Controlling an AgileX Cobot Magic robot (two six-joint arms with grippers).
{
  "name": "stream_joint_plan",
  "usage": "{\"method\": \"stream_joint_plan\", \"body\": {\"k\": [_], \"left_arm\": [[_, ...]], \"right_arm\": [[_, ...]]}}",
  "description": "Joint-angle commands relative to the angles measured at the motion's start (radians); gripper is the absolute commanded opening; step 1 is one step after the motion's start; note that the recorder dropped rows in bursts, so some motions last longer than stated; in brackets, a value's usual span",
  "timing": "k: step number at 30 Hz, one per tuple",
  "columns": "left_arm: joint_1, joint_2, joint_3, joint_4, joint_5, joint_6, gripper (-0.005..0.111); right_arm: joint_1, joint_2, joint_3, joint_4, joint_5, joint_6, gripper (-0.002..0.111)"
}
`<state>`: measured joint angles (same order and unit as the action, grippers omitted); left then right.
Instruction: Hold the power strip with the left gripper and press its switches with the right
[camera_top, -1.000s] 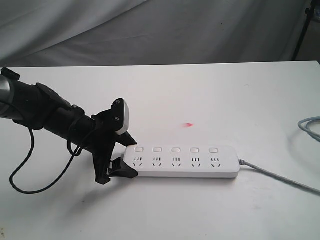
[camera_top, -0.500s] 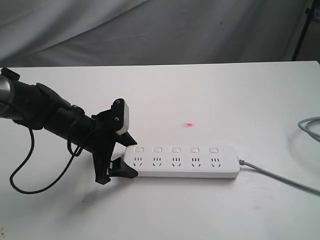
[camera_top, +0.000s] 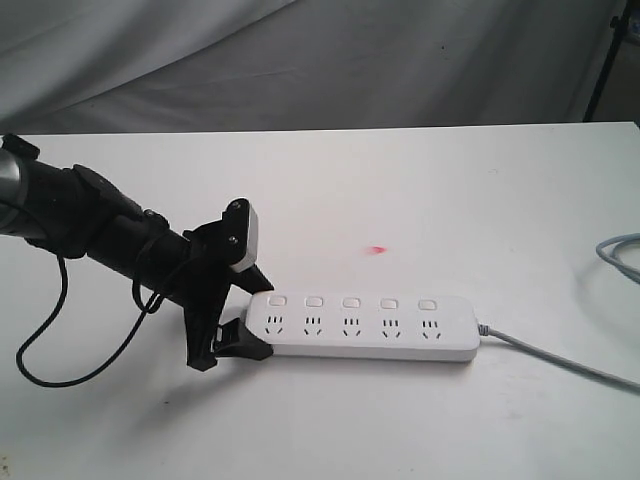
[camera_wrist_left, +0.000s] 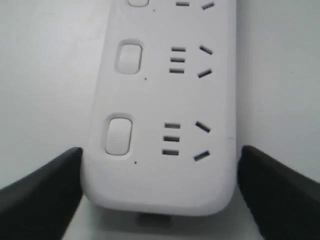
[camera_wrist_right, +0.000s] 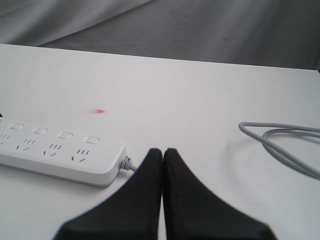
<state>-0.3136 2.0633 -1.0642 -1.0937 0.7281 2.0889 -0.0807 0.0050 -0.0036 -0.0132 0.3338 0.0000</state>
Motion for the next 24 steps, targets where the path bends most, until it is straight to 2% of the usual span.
{"method": "stream_joint_plan", "body": {"k": [1,11,19,22,24], "left_arm": [[-0.005,-0.004,-0.001,0.027,0.009,0.005,0.104],[-0.005,-0.122,-0.001,0.027,0.009,-0.006,0.103],[-0.005,-0.29,-0.001,0.052,0.005,-0.133,0.103],[-0.005,-0.352,-0.001,0.082,-0.004,-0.21,0.095],[-0.005,-0.388,-0.001,0.104,-0.004,-0.261,0.083]], "right_arm": [[0.005,-0.005,0.004,0.004,-0.001,0.0,0.0],[0.005,-0.005,0.004,0.004,-0.001,0.0,0.0],[0.005,-0.005,0.004,0.004,-0.001,0.0,0.0],[0.005,-0.005,0.004,0.004,-0.001,0.0,0.0],[0.005,-0.005,0.004,0.004,-0.001,0.0,0.0]]}}
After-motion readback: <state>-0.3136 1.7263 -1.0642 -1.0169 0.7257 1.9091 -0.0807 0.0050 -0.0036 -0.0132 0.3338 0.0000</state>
